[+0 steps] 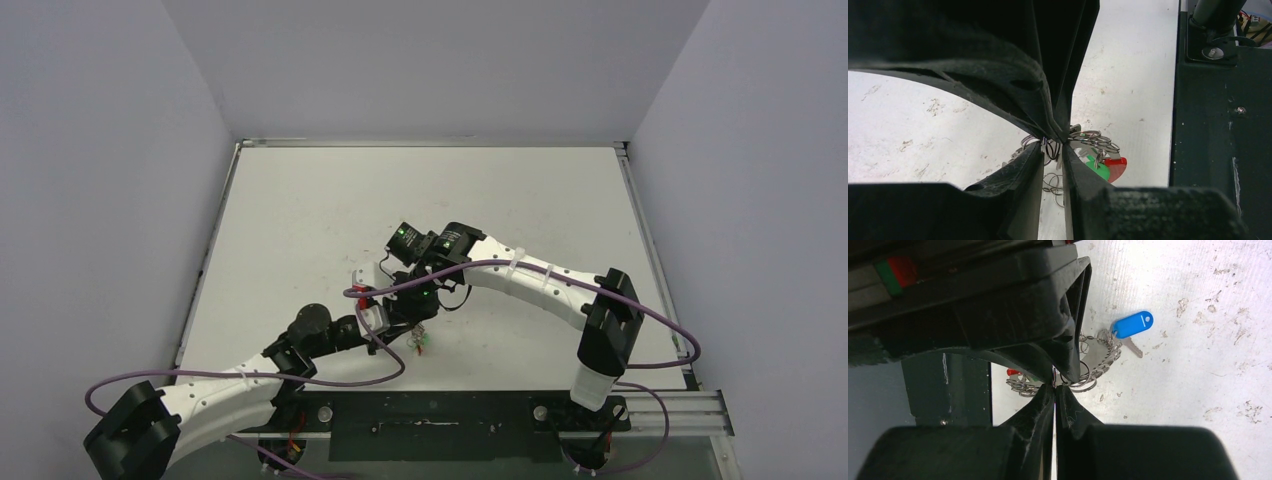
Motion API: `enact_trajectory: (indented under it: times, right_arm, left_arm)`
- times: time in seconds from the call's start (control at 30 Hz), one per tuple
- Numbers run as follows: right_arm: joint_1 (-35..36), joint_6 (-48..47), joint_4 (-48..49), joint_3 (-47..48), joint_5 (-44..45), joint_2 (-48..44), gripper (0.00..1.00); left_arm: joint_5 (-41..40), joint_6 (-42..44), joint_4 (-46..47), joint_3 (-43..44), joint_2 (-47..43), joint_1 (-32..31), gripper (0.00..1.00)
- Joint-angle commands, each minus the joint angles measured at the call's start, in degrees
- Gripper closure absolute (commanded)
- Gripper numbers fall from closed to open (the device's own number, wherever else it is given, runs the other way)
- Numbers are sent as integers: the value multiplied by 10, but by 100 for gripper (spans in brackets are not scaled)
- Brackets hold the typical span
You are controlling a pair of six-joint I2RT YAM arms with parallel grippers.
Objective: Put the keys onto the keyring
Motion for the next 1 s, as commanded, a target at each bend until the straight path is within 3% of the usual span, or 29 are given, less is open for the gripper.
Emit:
enact_trajectory:
  times: [0.0,0.3,0.53,0.6,0.7,0.97]
  right_arm:
    - [9,-2,6,10,3,4,100]
    - [9,-1,8,9,6,5,100]
    - [9,-3,8,7,12,6,100]
    - [9,-3,10,6,14,5,100]
    - [8,-3,13,4,15,5,100]
    - [8,-2,15,7,11,4,100]
  left_arm:
    - [-10,-14,63,15,-6,0,81]
    - [-11,-20,65,7,-24,0,100]
    - [-18,-22,60,4,-36,0,100]
    - [-24,-23,57,1,-44,0,90]
    - [-27,-25,46,-4,-59,0,88]
    - [-28,-20,24,-1,-72,-1,100]
